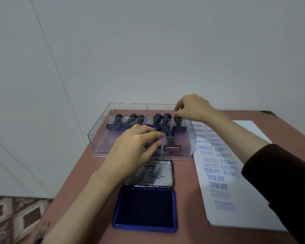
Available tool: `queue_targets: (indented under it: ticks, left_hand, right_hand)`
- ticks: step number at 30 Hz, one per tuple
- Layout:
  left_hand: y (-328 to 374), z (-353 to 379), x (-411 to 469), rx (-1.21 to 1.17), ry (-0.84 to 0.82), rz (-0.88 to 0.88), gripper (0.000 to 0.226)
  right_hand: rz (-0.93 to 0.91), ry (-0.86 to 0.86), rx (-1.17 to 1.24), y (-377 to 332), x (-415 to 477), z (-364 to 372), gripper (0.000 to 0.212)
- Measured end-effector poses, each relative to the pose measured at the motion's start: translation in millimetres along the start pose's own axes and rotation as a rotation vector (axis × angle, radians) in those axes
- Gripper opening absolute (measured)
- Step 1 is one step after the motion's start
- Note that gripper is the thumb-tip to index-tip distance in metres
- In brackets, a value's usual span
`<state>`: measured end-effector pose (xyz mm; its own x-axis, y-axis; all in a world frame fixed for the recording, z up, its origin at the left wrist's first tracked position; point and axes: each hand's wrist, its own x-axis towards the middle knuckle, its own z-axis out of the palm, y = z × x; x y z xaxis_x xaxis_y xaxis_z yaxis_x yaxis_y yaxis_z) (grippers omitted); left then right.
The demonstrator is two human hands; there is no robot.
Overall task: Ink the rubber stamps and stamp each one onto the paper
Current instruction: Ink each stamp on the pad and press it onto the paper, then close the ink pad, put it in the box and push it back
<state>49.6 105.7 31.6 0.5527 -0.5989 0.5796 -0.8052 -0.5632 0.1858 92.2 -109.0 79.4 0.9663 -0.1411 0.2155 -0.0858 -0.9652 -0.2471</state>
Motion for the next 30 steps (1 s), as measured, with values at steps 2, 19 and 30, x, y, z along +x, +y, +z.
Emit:
queue_targets:
  ticks: [2,19,30]
  left_hand:
    - [3,-3,-1,0.016,0.016,-0.002,0.041]
    - [-2,-32,-66,-0.062,-0.099,-0.705,0.020]
    - [3,-31,-66,-0.374,-0.111,-0.725,0.021]
  right_hand:
    - [0.008,0.081,0.112,0,-11,-3,0.020]
    - [0.118,0.028,0.176,-42,-161,20,0.019]
    - [0.201,0.054,0.363,-50,-170,30,0.023]
